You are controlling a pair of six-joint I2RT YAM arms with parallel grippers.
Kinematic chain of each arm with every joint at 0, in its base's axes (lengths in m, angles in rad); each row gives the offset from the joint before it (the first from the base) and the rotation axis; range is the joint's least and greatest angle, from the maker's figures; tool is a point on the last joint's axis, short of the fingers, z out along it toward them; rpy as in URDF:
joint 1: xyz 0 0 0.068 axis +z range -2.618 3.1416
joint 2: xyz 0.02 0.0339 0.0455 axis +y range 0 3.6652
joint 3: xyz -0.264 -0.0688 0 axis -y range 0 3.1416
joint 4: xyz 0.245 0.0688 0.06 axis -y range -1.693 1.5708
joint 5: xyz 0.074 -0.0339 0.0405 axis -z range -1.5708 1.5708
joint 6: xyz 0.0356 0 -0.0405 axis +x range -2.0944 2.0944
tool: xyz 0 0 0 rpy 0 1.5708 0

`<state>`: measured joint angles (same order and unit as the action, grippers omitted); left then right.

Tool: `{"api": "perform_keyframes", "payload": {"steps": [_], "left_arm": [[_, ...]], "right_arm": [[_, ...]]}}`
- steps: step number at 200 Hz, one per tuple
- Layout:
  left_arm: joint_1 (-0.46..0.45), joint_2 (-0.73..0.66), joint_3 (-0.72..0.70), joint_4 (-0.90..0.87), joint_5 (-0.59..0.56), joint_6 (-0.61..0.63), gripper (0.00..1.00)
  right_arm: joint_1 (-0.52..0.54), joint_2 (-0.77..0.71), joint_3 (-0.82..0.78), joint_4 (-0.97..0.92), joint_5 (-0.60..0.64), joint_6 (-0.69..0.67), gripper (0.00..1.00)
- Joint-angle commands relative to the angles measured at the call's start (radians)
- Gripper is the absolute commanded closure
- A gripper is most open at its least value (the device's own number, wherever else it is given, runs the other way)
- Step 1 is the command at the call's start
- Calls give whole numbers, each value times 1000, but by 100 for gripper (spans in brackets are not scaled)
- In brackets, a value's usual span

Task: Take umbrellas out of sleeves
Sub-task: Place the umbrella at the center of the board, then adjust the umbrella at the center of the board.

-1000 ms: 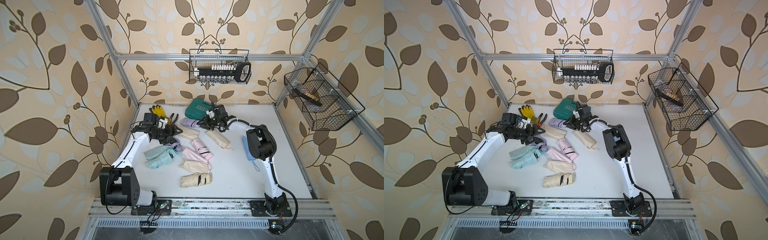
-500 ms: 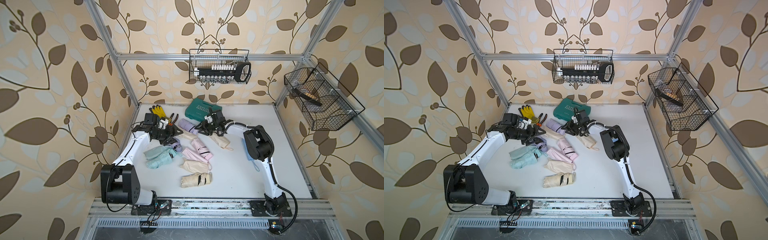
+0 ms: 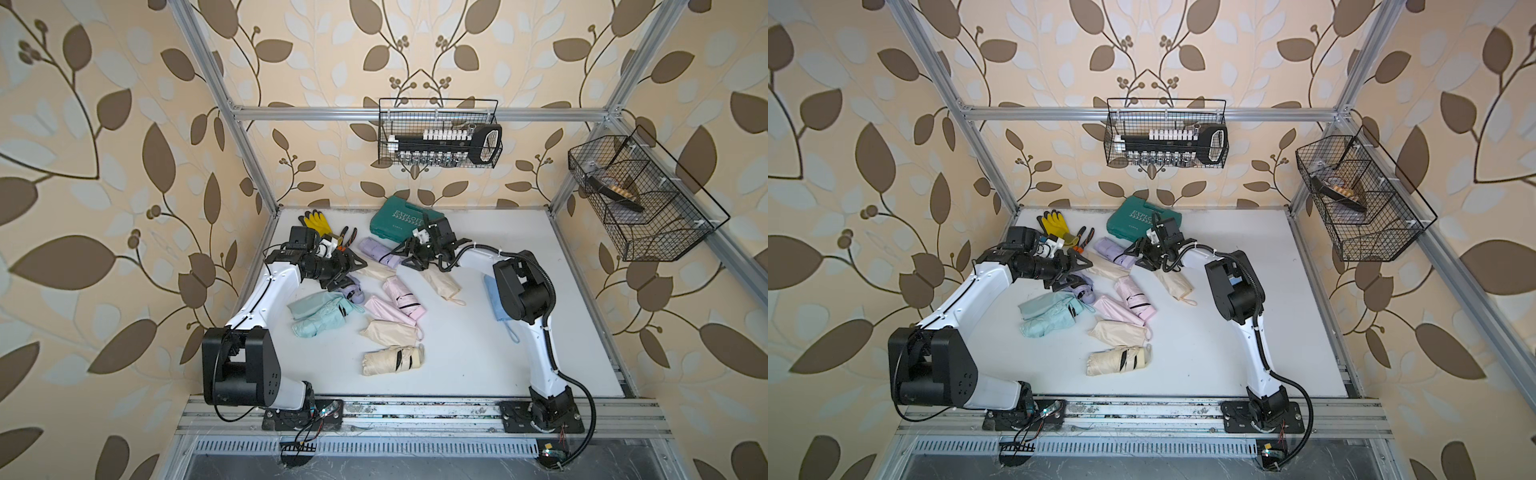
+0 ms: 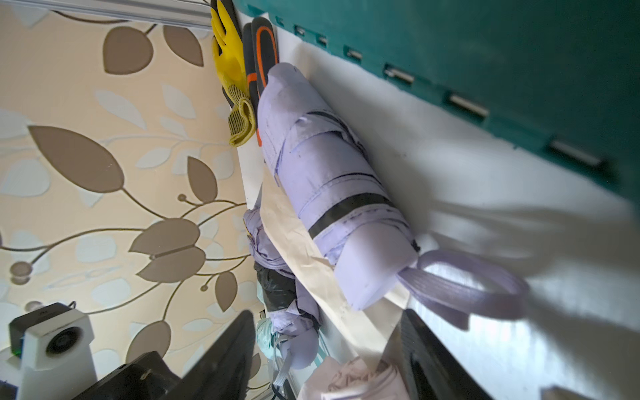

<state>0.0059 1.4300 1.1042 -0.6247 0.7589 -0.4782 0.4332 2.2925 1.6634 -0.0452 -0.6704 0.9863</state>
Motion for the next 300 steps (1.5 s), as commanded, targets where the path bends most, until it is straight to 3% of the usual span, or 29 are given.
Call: {"api": "perform_keyframes", "payload": {"steps": [1, 56, 148, 208, 279, 300], "left_arm": [[-5, -6, 1, 14, 31, 12, 17], [-5, 1, -4, 11, 65, 35, 16], [-9, 71, -6, 34, 80, 41, 16], [-101, 197, 82, 57, 45, 41, 16], [-201, 325, 207, 34, 12, 84, 16], [-226, 364, 241, 38, -3, 99, 9]], "right_arm": [[-3, -69, 9, -54, -17, -41, 32], [-7, -205, -30, -173, -21, -142, 32], [-52, -650, -439, -339, 81, -232, 32], [-121, -878, -620, -433, 129, -271, 32], [-172, -974, -754, -456, 125, -265, 33], [-178, -979, -760, -471, 111, -263, 33]]}}
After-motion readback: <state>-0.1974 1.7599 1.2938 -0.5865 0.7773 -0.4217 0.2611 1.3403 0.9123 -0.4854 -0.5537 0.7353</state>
